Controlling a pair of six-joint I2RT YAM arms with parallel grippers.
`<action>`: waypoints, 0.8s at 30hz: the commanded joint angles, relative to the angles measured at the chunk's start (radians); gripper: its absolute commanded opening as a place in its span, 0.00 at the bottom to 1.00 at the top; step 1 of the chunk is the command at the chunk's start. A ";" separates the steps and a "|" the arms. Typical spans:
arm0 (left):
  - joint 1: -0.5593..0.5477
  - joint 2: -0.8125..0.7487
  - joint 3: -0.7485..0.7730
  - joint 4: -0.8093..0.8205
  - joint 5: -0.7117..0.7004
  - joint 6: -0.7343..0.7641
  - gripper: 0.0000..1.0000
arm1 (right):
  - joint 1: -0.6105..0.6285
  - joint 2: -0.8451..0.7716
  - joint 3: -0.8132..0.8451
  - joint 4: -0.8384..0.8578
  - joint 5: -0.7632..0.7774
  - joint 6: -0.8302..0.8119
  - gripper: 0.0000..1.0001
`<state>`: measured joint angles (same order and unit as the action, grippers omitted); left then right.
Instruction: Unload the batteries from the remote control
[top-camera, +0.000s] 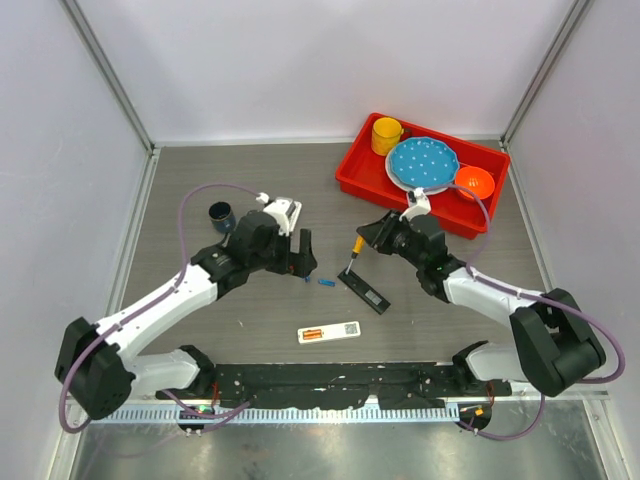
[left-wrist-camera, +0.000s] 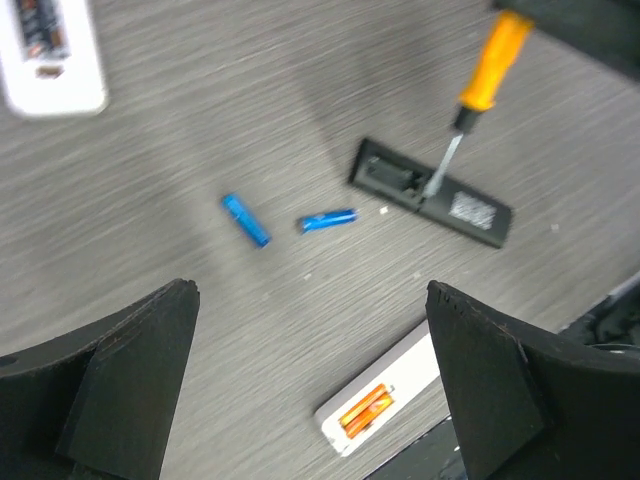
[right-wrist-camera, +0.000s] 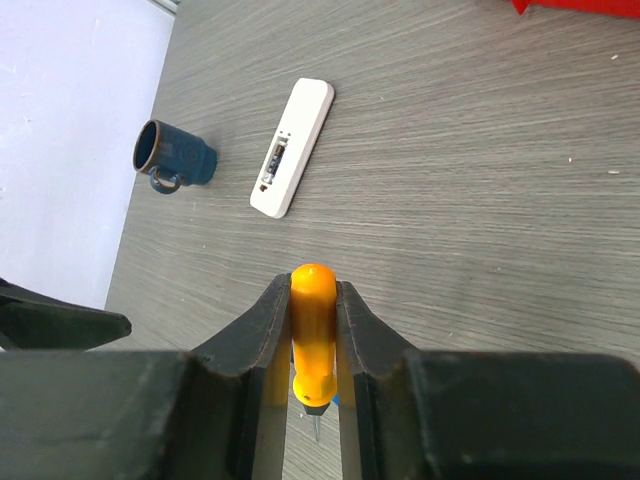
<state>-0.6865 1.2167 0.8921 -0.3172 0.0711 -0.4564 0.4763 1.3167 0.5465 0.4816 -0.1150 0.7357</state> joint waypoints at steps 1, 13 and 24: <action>-0.002 -0.098 -0.064 -0.115 -0.178 0.004 1.00 | 0.005 -0.060 0.009 0.003 0.017 -0.027 0.01; -0.002 -0.106 -0.130 -0.112 -0.166 -0.044 1.00 | 0.005 -0.112 0.007 -0.066 0.037 -0.036 0.01; -0.051 0.018 -0.110 -0.020 0.177 0.110 1.00 | 0.005 -0.111 0.010 -0.092 0.028 -0.056 0.01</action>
<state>-0.6949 1.2037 0.7456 -0.3992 0.0956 -0.4225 0.4763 1.2236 0.5449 0.3668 -0.0906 0.7036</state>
